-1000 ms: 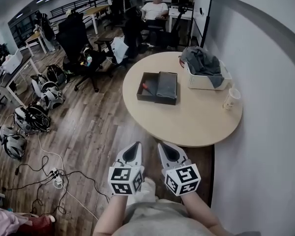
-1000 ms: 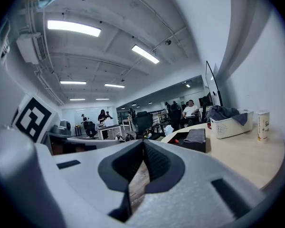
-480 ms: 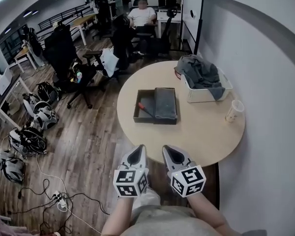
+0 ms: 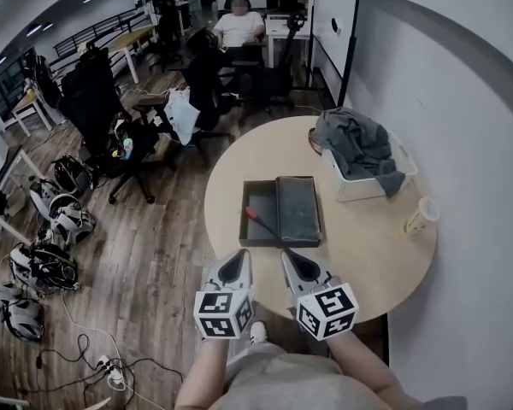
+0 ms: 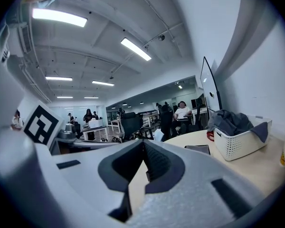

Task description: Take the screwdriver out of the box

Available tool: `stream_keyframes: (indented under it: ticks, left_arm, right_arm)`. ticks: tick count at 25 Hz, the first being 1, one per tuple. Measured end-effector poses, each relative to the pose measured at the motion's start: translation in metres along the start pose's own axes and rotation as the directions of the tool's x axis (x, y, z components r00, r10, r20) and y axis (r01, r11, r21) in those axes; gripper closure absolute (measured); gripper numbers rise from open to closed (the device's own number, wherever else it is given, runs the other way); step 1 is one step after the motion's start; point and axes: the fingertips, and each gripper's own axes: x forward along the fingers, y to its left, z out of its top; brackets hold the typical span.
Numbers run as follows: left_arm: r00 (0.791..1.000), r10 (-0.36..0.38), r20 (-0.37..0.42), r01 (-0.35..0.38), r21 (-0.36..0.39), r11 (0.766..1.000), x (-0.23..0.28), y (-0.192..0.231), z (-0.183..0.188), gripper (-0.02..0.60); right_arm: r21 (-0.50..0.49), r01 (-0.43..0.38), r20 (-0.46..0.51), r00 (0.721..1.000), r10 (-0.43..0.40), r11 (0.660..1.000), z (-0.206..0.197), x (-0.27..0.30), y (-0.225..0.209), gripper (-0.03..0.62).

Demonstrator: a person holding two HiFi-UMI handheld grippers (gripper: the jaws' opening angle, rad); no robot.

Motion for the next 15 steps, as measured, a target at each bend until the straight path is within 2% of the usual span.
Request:
stream_keyframes:
  ticks: [7, 15]
  left_arm:
    - [0.998, -0.045, -0.037, 0.046, 0.013, 0.999, 0.061, 0.046, 0.01, 0.578]
    - [0.989, -0.108, -0.101, 0.112, 0.038, 0.993, 0.118, 0.075, 0.006, 0.578]
  right_arm:
    - [0.0, 0.044, 0.001, 0.999, -0.044, 0.999, 0.009, 0.061, -0.019, 0.594]
    - [0.023, 0.123, -0.011, 0.992, -0.122, 0.992, 0.004, 0.104, -0.048, 0.594]
